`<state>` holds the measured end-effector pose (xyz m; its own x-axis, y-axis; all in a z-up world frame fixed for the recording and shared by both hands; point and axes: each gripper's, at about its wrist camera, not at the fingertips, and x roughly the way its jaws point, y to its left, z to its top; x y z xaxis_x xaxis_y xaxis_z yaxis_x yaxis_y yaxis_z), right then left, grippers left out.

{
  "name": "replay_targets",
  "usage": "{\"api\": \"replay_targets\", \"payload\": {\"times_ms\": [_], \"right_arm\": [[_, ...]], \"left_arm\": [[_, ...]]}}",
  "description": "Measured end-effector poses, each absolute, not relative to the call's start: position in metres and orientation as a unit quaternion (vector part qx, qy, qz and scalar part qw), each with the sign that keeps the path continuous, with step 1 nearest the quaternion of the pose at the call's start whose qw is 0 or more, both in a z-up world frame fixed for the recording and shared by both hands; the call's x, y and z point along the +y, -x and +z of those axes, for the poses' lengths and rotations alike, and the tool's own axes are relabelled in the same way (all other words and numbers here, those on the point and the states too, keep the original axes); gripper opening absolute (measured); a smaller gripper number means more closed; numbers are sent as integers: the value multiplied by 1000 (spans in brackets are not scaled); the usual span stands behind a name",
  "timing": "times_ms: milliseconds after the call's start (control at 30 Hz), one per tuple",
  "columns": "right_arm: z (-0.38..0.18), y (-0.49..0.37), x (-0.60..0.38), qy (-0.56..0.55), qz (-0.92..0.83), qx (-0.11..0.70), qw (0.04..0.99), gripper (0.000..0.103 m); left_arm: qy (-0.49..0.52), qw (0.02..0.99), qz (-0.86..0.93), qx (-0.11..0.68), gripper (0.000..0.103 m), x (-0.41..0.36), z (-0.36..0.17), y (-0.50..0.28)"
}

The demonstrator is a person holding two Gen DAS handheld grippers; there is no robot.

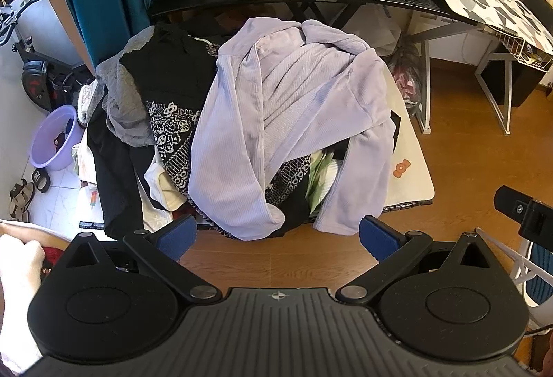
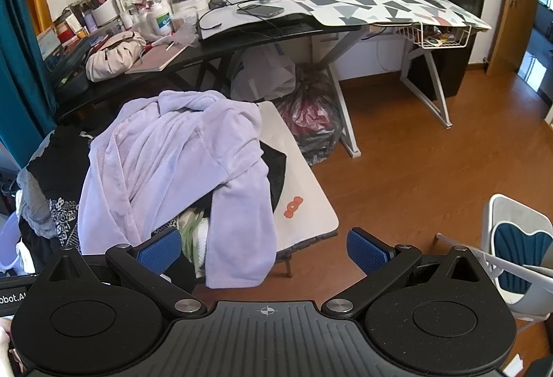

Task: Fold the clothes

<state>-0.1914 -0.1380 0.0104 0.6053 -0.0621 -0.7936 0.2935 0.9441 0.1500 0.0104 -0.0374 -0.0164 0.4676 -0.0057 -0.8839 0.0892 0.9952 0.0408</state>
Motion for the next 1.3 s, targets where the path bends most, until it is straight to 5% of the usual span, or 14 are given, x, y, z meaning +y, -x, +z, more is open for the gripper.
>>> {"api": "replay_targets", "payload": {"times_ms": [767,1100,1300], "right_arm": [[0,161,-198,-121,-101,432,888,102],[4,122,-232,-61,-68,342,935,102],[-1,89,-224,-27,-42,322,945,102]], "left_arm": [[-32,853,-36,520,102,-102,-28,-40],[108,879,13,464,102,-73,-11,-66],[9,897,95,432,102,-47,-8,-87]]}}
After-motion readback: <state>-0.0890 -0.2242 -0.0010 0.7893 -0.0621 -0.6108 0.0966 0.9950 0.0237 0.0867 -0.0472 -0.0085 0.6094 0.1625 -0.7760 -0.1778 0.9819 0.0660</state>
